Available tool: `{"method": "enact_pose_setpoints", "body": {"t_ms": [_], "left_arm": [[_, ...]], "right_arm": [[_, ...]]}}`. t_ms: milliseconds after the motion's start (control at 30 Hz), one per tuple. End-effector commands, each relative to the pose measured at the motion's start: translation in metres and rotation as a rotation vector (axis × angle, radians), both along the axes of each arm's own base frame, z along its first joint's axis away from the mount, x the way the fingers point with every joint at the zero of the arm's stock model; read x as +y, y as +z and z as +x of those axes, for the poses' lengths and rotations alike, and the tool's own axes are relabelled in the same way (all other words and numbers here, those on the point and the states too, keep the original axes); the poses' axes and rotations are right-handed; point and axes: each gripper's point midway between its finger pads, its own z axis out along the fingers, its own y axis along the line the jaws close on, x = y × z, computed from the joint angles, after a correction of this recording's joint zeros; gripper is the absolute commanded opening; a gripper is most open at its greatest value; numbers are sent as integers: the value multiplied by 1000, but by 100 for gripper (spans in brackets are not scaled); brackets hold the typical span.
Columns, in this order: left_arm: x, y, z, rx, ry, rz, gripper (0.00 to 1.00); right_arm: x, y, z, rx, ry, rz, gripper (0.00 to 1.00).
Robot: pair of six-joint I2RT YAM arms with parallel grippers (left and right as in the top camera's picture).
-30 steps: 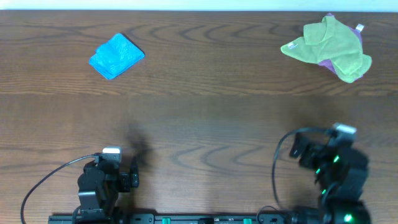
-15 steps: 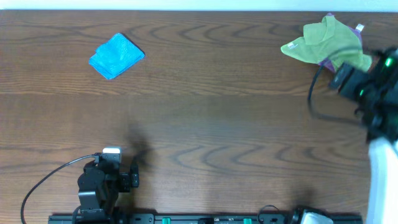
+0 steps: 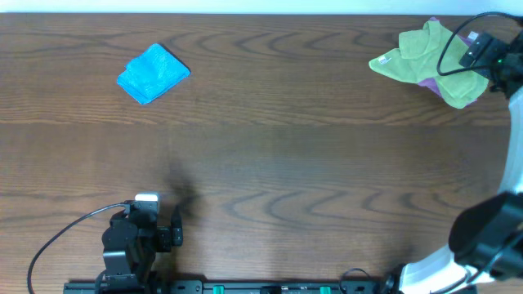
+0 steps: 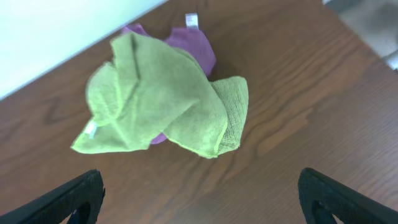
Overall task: Fold the cloth
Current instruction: 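Reach the right gripper to the green towel and grasp it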
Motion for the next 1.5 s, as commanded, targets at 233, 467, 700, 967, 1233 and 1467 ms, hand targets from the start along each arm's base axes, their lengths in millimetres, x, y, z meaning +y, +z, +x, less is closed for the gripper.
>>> {"method": "enact_pose_setpoints", "body": {"t_ms": [233, 467, 700, 967, 1233, 1467], "left_arm": [[-3, -10, -3, 26, -23, 4, 95], [-3, -10, -3, 26, -23, 4, 95], [-3, -10, -3, 26, -23, 4, 95], [-3, -10, -3, 26, -23, 4, 95], [-3, -10, -3, 26, -23, 4, 95], [-3, -10, -3, 26, -23, 4, 95]], "right_arm": [[-17, -49, 32, 26, -15, 10, 99], [-23, -90, 47, 55, -14, 22, 99], [-28, -115, 60, 53, -12, 25, 92], [-31, -114, 71, 12, -7, 14, 71], [-32, -112, 74, -4, -7, 7, 66], [-34, -125, 77, 3, -7, 10, 59]]}}
